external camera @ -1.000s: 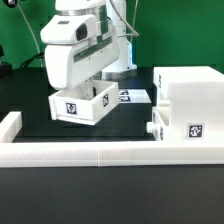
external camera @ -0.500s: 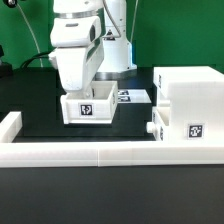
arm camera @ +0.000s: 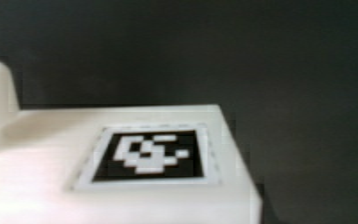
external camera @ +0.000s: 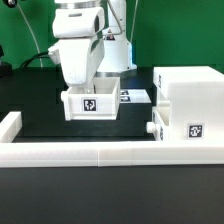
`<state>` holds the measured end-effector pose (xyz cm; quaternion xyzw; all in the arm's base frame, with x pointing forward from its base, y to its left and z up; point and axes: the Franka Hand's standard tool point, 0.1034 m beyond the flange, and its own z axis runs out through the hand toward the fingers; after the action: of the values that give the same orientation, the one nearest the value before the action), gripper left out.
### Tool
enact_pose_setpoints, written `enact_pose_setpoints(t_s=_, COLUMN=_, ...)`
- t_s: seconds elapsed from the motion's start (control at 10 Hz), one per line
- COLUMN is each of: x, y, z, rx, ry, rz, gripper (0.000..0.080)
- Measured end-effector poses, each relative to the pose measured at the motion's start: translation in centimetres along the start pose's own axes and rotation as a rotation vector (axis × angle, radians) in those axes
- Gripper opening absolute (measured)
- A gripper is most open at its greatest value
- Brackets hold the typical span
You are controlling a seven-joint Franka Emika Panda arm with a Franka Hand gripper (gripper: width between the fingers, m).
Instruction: Assemble drawer
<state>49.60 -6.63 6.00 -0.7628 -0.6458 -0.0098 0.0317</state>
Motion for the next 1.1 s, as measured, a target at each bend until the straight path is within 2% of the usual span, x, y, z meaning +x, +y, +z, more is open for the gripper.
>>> enact_pose_setpoints(t_s=0.1, x=0.0, y=0.2, z=0.2, rx=-0.05, ry=0.001, rz=-0.004, gripper=0.0042)
enact_pose_setpoints(t_s=0.2, x=0.1, y=0.0, z=0.5, rx=-0.05, ry=0.0, rz=-0.012, gripper=0.0042)
enact_pose_setpoints(t_s=0.5, x=1.9, y=0.8, z=0.6, rx=-0.055, ry=-0.007, rz=-0.028, gripper=0.0042)
enact_pose_setpoints(t_s=0.9, x=1.6, y=0.7, z=0.7, rx=-0.052, ry=-0.007, rz=-0.023, gripper=0.0042)
enact_pose_setpoints(t_s=1.0, x=1.8, y=0.8, z=0.7, rx=-0.053, ry=-0.012, rz=-0.038, gripper=0.0042)
enact_pose_setpoints(t_s=1.1, x=2.6, y=1.5, z=0.3, rx=-0.062, ry=-0.027, rz=-0.092, gripper=0.0042)
